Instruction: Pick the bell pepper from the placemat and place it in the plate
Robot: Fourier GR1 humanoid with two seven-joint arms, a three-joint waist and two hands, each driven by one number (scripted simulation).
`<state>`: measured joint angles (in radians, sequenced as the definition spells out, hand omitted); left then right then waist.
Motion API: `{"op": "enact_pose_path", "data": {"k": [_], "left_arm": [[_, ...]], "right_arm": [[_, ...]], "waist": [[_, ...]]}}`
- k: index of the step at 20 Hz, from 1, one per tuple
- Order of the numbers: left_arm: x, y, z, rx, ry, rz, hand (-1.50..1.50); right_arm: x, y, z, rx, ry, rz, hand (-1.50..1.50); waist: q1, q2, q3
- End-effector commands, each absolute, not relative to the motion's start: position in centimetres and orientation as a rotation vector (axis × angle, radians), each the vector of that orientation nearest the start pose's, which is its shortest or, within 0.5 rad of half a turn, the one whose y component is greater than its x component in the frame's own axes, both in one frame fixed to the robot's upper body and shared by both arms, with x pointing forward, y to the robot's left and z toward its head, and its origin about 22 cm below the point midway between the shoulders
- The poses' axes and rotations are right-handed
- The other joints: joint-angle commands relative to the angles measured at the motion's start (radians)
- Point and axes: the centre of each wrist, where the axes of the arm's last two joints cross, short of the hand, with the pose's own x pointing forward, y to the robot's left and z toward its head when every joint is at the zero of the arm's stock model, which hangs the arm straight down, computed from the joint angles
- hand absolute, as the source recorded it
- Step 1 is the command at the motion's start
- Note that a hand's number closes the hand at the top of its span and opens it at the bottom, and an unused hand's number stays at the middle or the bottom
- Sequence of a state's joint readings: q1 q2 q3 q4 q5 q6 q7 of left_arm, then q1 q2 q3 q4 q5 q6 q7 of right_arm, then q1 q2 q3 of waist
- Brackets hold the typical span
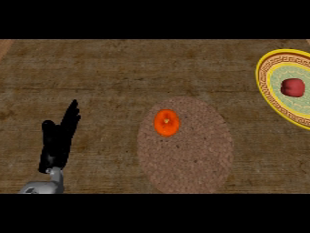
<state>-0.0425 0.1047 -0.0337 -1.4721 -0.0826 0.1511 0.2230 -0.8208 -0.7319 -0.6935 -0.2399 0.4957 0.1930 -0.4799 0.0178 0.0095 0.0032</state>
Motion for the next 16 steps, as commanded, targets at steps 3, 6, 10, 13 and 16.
{"op": "enact_pose_path", "data": {"k": [3,6,10,13,16], "left_arm": [[25.7,24.3,-0.7,0.248,-1.296,-0.053,0.00],[24.2,25.2,-1.2,0.216,-1.297,-0.045,0.00],[25.0,24.7,-0.5,0.226,-1.302,-0.037,0.00],[25.1,22.0,-0.2,0.219,-1.297,-0.059,0.00],[25.2,24.6,-1.6,0.244,-1.302,-0.058,0.00]], "right_arm": [[31.8,-52.2,8.2,-0.461,-1.638,0.037,-1.50],[33.4,-50.1,7.3,-0.435,-1.652,0.056,-1.50],[31.9,-51.0,6.2,-0.422,-1.681,0.067,-1.50],[32.4,-50.6,6.3,-0.424,-1.712,0.068,-1.50],[32.6,-49.9,5.4,-0.486,-1.676,0.081,-1.50]], "waist": [[0.007,0.003,0.000],[0.012,0.000,-0.001],[0.010,0.001,0.000],[0.013,0.003,0.000],[0.020,0.007,0.001]]}}
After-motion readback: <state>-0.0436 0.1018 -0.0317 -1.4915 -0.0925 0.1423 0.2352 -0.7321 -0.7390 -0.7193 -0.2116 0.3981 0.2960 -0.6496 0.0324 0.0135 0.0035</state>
